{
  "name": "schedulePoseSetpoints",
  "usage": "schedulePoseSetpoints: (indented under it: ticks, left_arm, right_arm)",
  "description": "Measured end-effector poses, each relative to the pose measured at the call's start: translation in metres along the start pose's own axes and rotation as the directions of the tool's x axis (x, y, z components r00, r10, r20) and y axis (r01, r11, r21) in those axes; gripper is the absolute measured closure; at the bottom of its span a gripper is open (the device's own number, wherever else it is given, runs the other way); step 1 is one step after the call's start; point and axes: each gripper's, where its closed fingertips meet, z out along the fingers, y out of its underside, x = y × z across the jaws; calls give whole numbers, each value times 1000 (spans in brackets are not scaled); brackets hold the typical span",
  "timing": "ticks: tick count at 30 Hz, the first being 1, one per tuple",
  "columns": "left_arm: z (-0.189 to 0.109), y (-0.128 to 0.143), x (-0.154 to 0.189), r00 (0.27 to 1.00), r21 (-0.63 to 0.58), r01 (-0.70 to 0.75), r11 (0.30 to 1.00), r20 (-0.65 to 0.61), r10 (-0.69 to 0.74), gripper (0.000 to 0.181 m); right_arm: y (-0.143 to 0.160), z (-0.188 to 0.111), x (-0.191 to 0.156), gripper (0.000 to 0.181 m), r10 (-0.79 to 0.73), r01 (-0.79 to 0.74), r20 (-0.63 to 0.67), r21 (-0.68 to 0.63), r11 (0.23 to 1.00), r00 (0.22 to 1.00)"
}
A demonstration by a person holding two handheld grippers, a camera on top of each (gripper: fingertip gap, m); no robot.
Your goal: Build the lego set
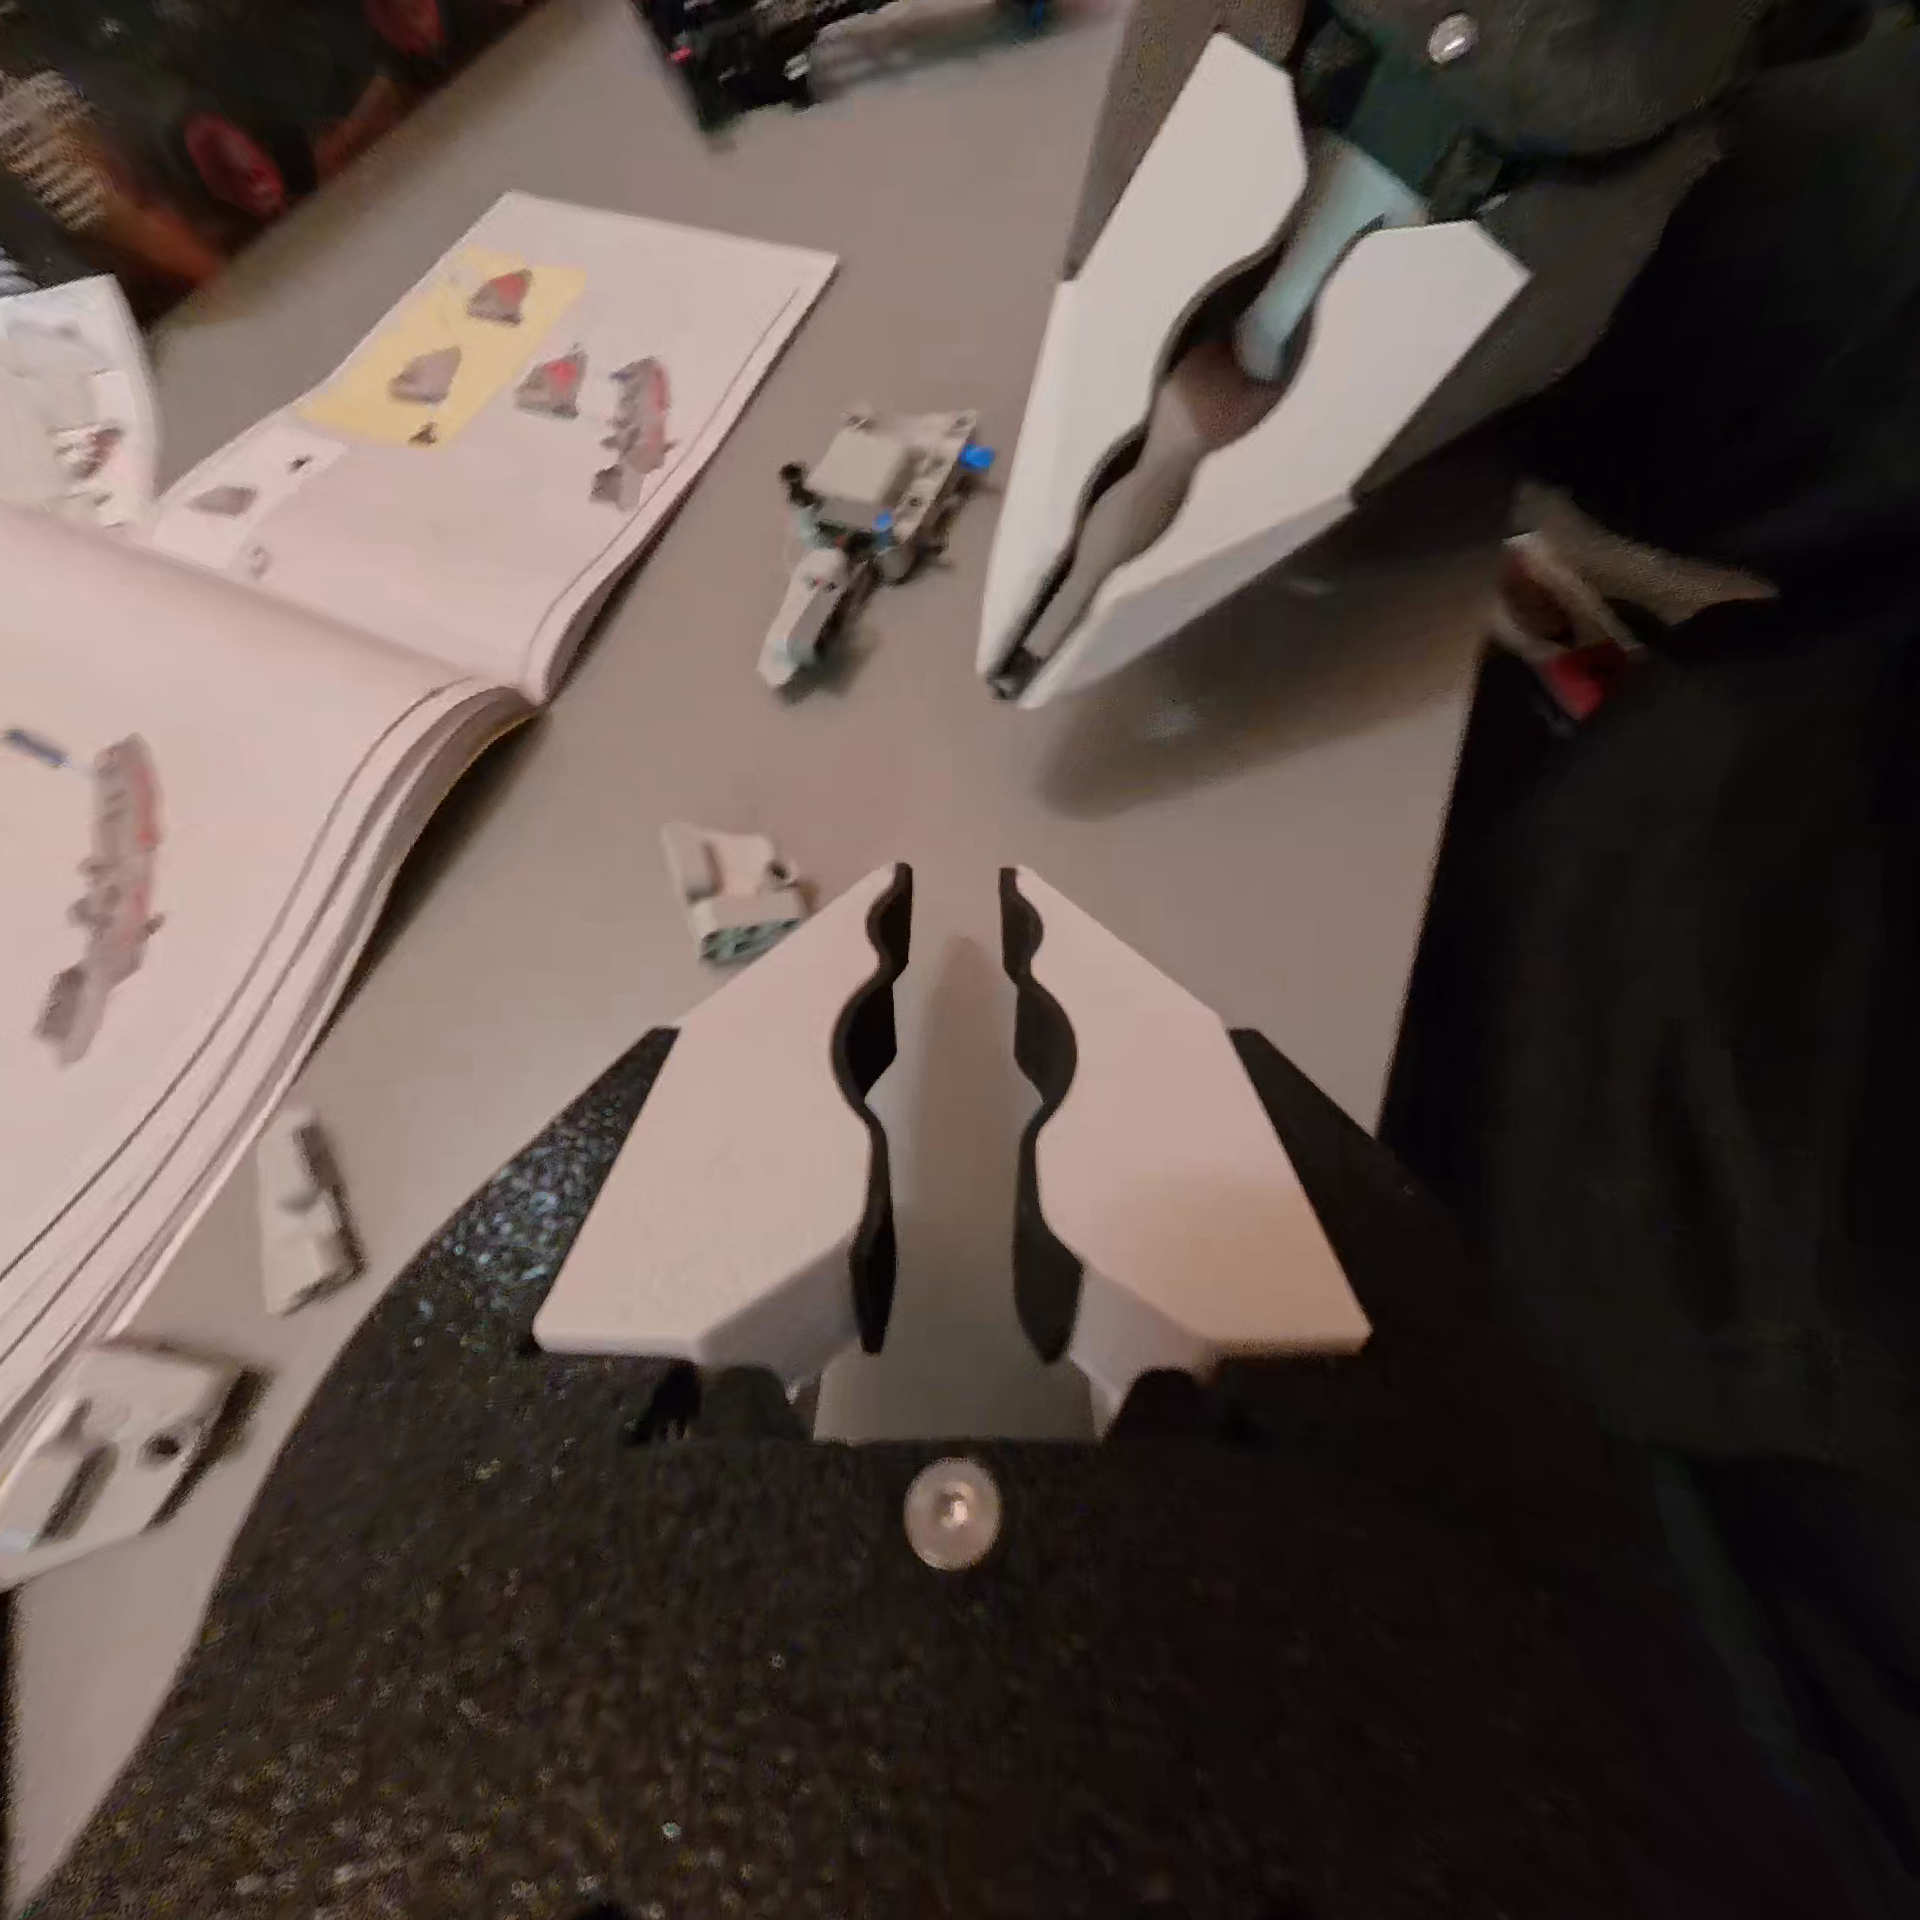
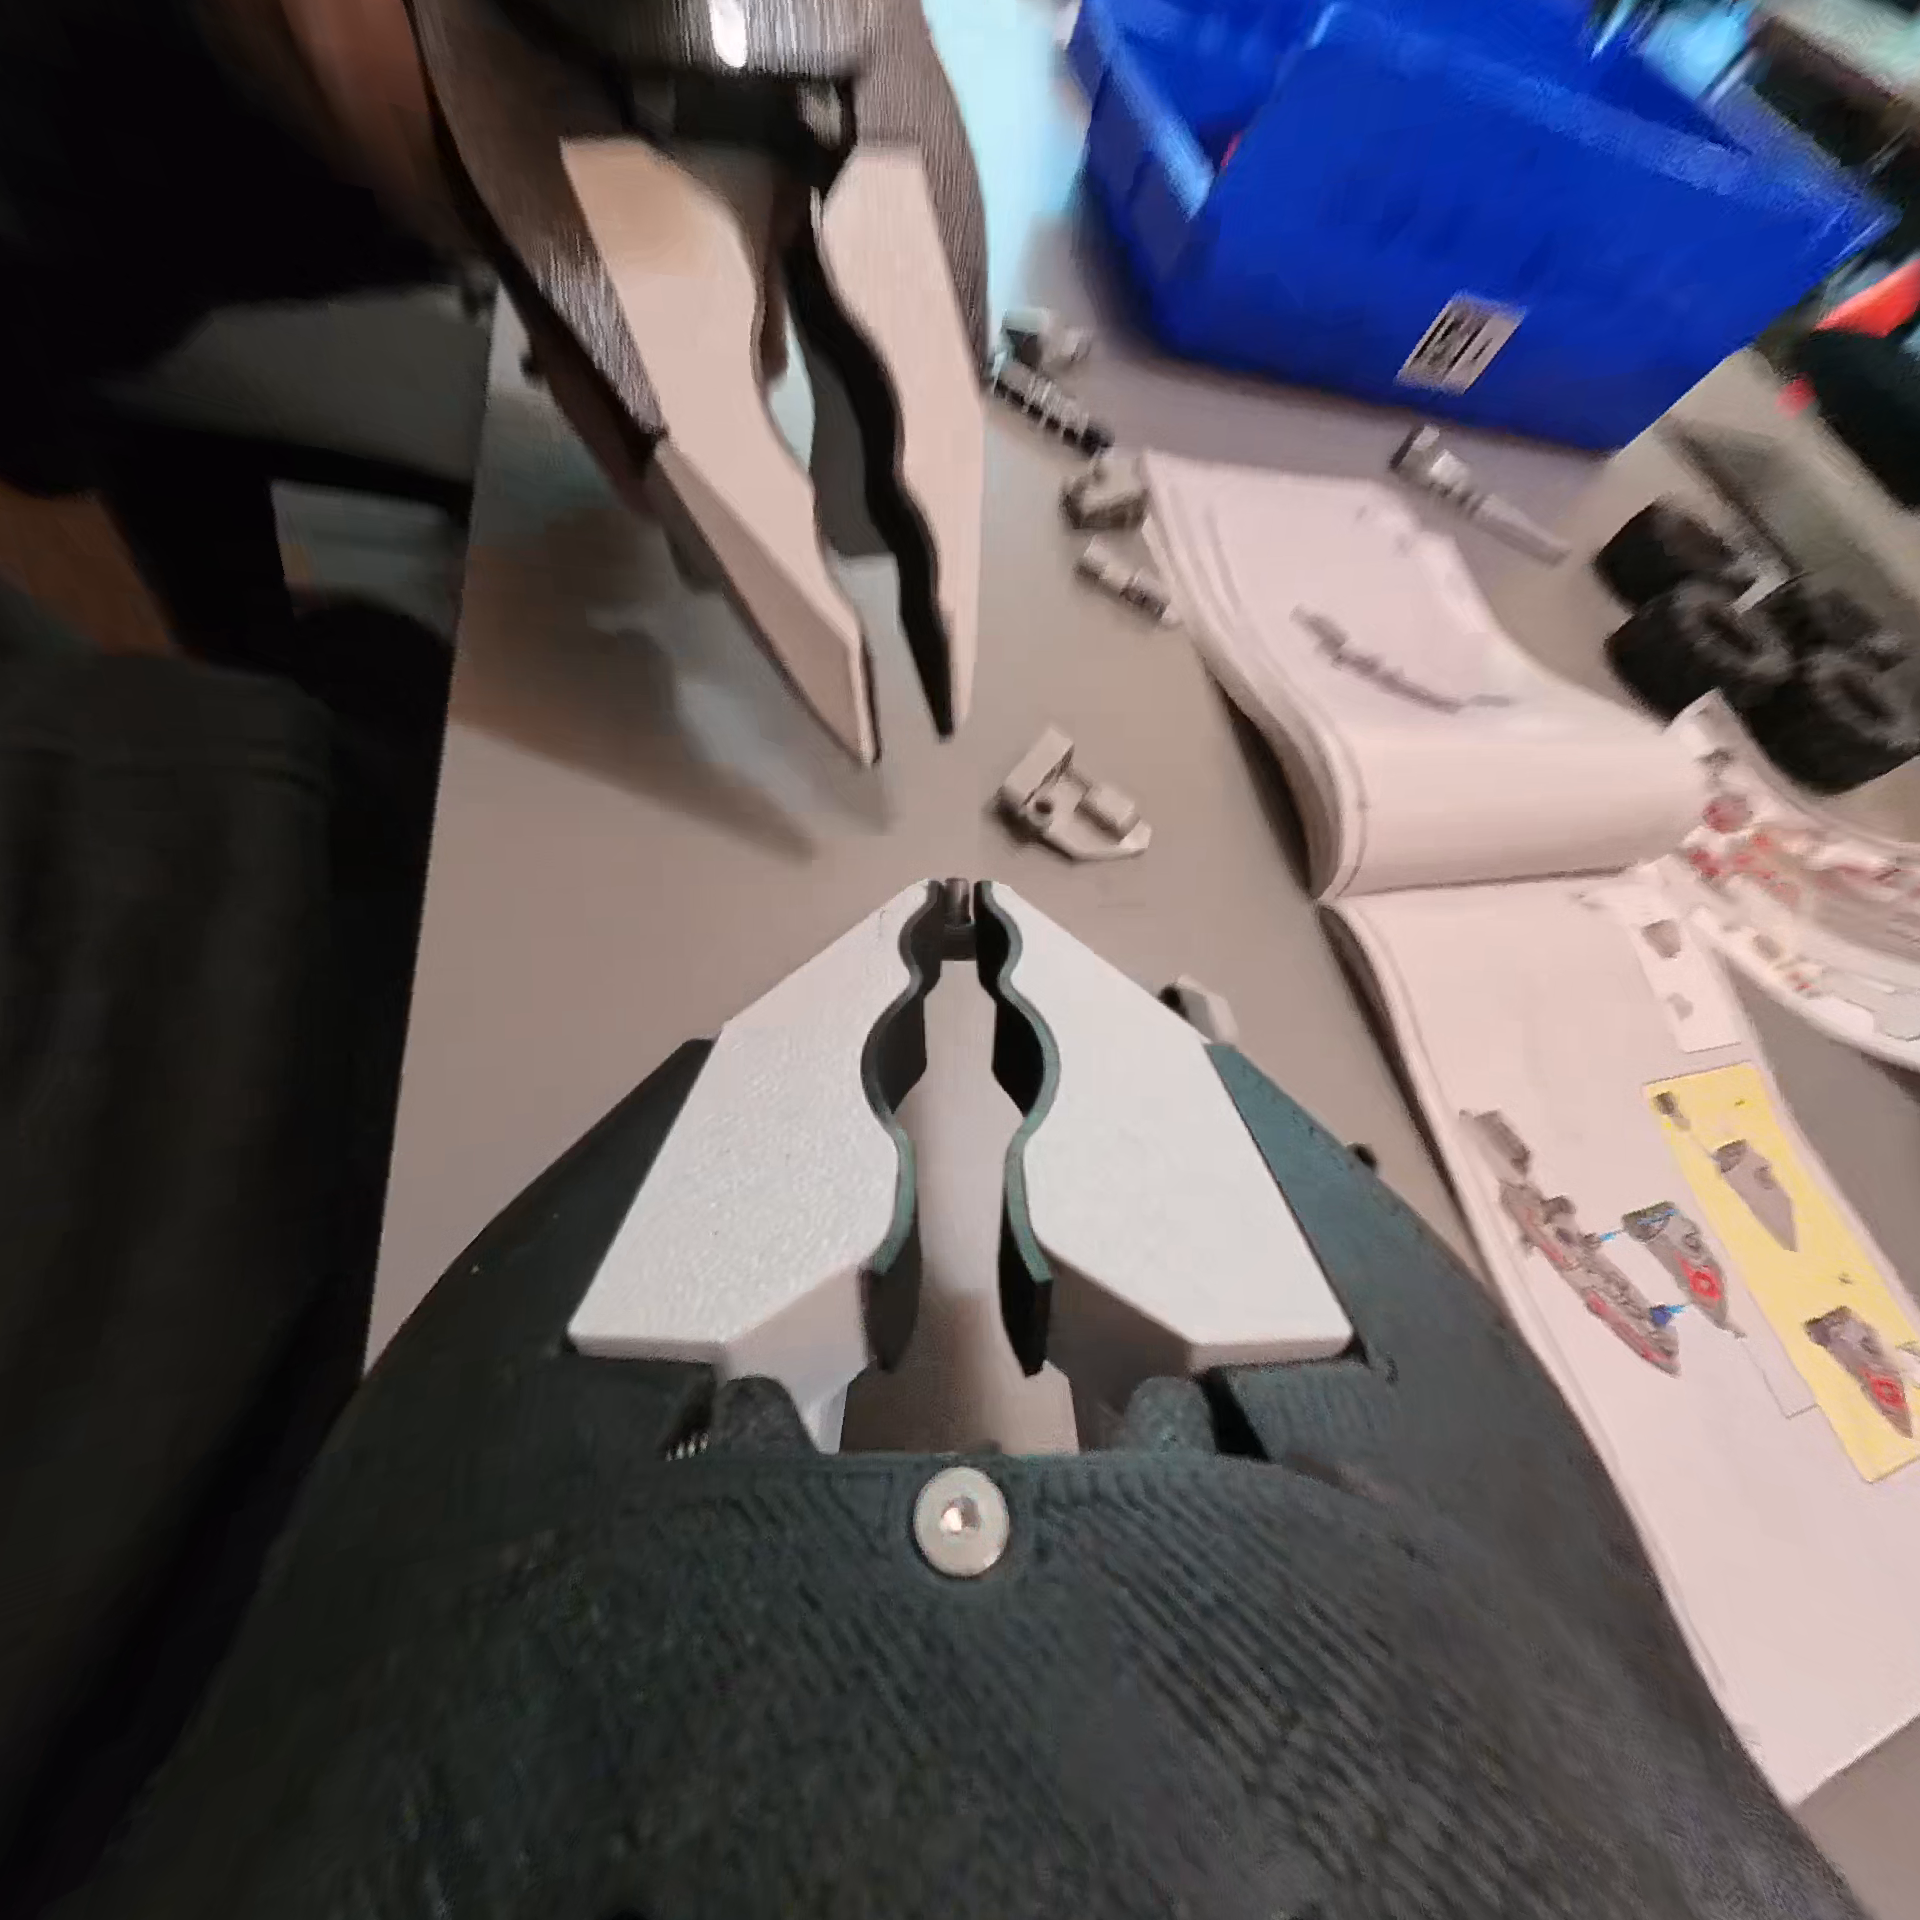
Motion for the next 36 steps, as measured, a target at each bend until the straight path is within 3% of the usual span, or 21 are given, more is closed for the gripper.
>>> schedulePoseSetpoints:
  ticks: [1,8,14,23,26,36]
  left_arm:
    - [1,-5,5,999,19,20,1000,-40,-19,167]
    - [3,-35,14,918,142,351,925,-249,-310,162]
    - [5,-42,11,874,164,450,878,-284,-395,170]
    - [7,-33,12,888,149,418,896,-274,-369,179]
    - [8,-31,12,922,156,349,924,-235,-309,179]
    - [6,-26,-5,930,153,351,924,-174,-324,181]
  right_arm:
    - [-8,-4,3,179,-18,20,-38,50,999,999]
    - [-20,-13,6,179,-192,213,-214,80,974,958]
    - [-22,-7,3,178,-316,333,-274,17,943,908]
    - [-19,-1,-3,178,-468,461,-286,-94,882,836]
    - [-17,0,-4,178,-459,454,-281,-88,887,843]
    - [-19,-3,-1,181,-372,386,-279,-7,922,885]
